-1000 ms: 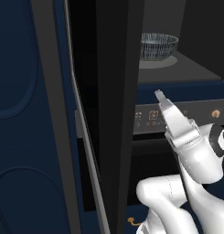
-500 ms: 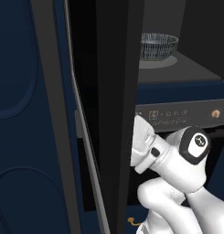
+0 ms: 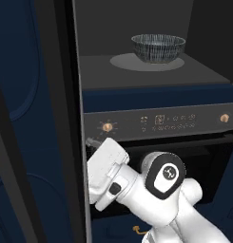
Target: Pick the lemon wedge from the sink and place it in the bowl. Then pick the bowl and place it in the microwave. Then close the microwave door and press the start button.
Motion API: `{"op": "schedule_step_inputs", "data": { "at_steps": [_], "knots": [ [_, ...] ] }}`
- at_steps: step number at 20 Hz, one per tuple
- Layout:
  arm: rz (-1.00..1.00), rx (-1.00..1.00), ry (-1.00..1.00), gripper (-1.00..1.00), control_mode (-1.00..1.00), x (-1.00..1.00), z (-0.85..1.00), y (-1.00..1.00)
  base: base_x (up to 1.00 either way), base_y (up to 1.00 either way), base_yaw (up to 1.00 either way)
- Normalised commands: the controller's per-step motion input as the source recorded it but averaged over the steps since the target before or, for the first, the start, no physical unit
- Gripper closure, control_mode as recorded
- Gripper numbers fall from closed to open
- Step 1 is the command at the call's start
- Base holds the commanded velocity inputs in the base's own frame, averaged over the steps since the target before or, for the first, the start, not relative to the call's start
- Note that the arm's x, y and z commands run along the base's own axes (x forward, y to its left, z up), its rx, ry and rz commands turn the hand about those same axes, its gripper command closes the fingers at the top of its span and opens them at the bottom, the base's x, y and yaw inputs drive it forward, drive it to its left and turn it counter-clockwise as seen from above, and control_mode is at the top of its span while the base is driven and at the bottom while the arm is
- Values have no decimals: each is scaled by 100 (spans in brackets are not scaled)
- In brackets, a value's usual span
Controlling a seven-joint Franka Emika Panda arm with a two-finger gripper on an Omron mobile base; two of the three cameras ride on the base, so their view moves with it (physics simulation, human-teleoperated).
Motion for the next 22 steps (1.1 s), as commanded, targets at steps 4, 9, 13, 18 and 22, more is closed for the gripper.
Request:
{"op": "schedule_step_inputs", "data": {
  "at_steps": [4,9,13,18,22],
  "knots": [
    [-4,0,-14,-100,-100,0,-62,80,0,0,0],
    [-8,17,-26,-100,-100,1,-11,73,0,0,0],
    [-16,43,-36,-100,-100,29,0,61,0,0,0],
    [-14,47,-27,-100,-100,9,6,17,0,0,0],
    [-7,46,0,-100,-100,20,54,-56,0,0,0]
  ]
}}
